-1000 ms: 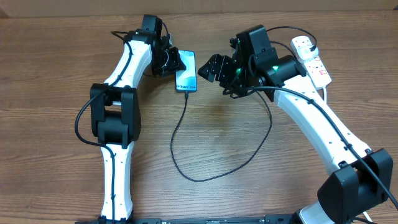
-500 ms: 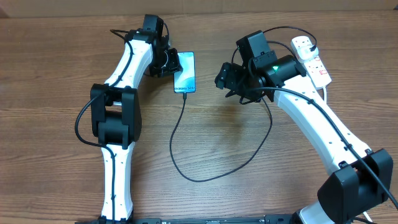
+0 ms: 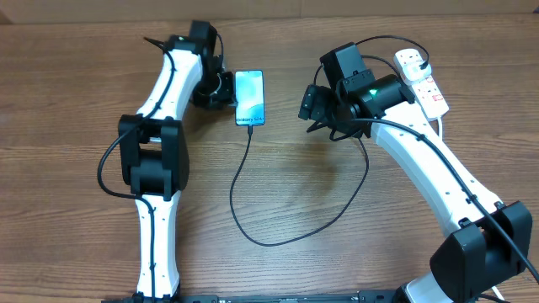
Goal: Plug charger to phone and switch on socket
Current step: 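Open both grippers and withdraw them from the phone, then move the left arm back and the right gripper to the power strip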
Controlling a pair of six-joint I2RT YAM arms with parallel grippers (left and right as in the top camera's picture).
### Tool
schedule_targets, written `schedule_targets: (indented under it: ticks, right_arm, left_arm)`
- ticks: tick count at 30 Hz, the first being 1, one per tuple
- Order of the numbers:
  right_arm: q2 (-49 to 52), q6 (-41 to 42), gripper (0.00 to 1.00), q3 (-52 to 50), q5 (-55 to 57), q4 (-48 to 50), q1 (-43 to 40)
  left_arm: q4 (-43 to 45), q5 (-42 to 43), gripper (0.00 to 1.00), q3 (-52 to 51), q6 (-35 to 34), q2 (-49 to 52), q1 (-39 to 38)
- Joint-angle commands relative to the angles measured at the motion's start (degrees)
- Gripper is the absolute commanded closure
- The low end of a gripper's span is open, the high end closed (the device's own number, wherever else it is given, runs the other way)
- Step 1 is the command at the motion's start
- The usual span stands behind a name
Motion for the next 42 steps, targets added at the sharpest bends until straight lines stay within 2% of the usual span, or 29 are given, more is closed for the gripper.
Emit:
schedule_targets:
  ticks: [1,6,8,9,10,11,18,25,27,32,37,42]
  right_arm:
    - [-0.44,-2.67,0.11,1.11,2.38,1.95,-0.39]
    - [-0.44,-2.62,0.09,1.11,2.29,3.67,-0.37]
    - [-0.44,-2.62,0.00,1.11,2.29,3.67,-0.37]
    - [-0.44,-2.62,0.00,1.11,2.29,3.67,-0.37]
    - [-0.44,-2.60,0.00,1.11,2.29,3.69,-0.37]
    - [-0.44,-2.60,0.00,1.11,2.29,3.69,-0.37]
    - [-0.44,-2.43,0.00,1.11,1.14,3.04,-0.37]
    - [-0.44,-2.67,0.00,1.11,0.28,3.43,-0.50]
    - [-0.44,-2.67,0.00,1.11,0.37,5.25,-1.01]
    - [-0.44,-2.67,0.00,1.11,1.90,10.58,-1.90]
    - [-0.44,-2.64,0.00,1.11,1.88,12.96,-2.58]
    - [-0.44,-2.64,0.00,1.11,1.86,13.35,-2.64]
  left_arm:
    - [-5.14,-1.22,0.68,9.57,4.44,-1.18,1.73]
    - [-13.84,-0.76,0.70,21.09,4.72,-2.19,3.26]
    - [-16.76,-0.74,0.64,24.94,4.70,-2.49,3.65]
    - [-17.97,-0.74,0.51,26.64,4.59,-2.56,3.72]
    - [-19.04,-0.74,0.28,28.15,4.46,-2.60,3.74]
    - [-19.91,-0.74,0.00,29.16,4.48,-2.60,3.72]
    - [-24.63,1.31,0.00,31.10,4.76,-2.71,3.74]
    - [-29.18,3.13,0.01,39.60,5.75,-6.36,3.74]
    - [-29.18,3.78,0.01,40.28,2.47,-11.19,3.23]
    - [-29.18,-0.92,0.00,39.85,3.61,-20.57,0.33]
    - [-29.18,1.42,0.00,37.92,3.41,-30.84,-0.59]
    - [-29.18,1.36,0.00,29.42,3.45,-41.20,-0.66]
